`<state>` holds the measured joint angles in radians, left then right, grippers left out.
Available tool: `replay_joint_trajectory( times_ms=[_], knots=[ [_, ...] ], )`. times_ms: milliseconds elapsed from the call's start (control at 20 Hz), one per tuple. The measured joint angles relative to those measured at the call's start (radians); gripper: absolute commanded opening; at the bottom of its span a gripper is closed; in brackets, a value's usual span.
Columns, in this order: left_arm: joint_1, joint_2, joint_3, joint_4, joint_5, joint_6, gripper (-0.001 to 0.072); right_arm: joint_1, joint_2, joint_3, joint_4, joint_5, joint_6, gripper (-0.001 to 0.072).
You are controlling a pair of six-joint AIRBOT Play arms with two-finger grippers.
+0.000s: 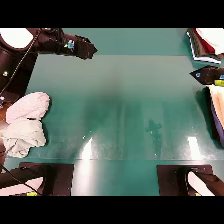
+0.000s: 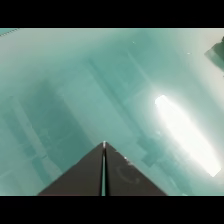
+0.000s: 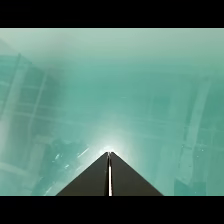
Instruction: Fold the shirts.
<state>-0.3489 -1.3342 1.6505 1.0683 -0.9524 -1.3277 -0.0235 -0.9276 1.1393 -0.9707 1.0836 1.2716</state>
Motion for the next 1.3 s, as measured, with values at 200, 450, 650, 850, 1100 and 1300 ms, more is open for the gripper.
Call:
replay_joint_trajectory(
  times_ms=[200, 450, 650, 850, 1100, 1300],
  knots=[
    [0.0, 0.0, 0.0, 0.0, 0.002, 0.0, 0.0023, 0.0, 0.0, 0.0, 0.001, 0.0, 0.0, 0.0012],
    [0.0, 0.0, 0.0, 0.0, 0.002, 0.0, 0.0023, 0.0, 0.0, 0.0, 0.001, 0.0, 0.0, 0.0012],
    [0.0, 0.0, 0.0, 0.0, 0.003, 0.0, 0.0023, 0.0, 0.0, 0.0, 0.001, 0.017, 0.0, 0.0012],
    [0.005, 0.008, 0.006, 0.003, -0.012, -0.011, 0.0023, 0.0, 0.0, 0.0, 0.0, 0.054, 0.0, 0.0012],
    [0.103, 0.095, 0.035, 0.303, -0.185, -0.167, 0.072, 0.0, 0.0, 0.0, 0.0, 0.064, 0.0, 0.0012],
    [0.241, 0.121, -0.039, 0.584, -0.367, -0.273, 0.0718, 0.001, 0.0, 0.0, 0.002, 0.066, -0.001, 0.0013]
  ],
)
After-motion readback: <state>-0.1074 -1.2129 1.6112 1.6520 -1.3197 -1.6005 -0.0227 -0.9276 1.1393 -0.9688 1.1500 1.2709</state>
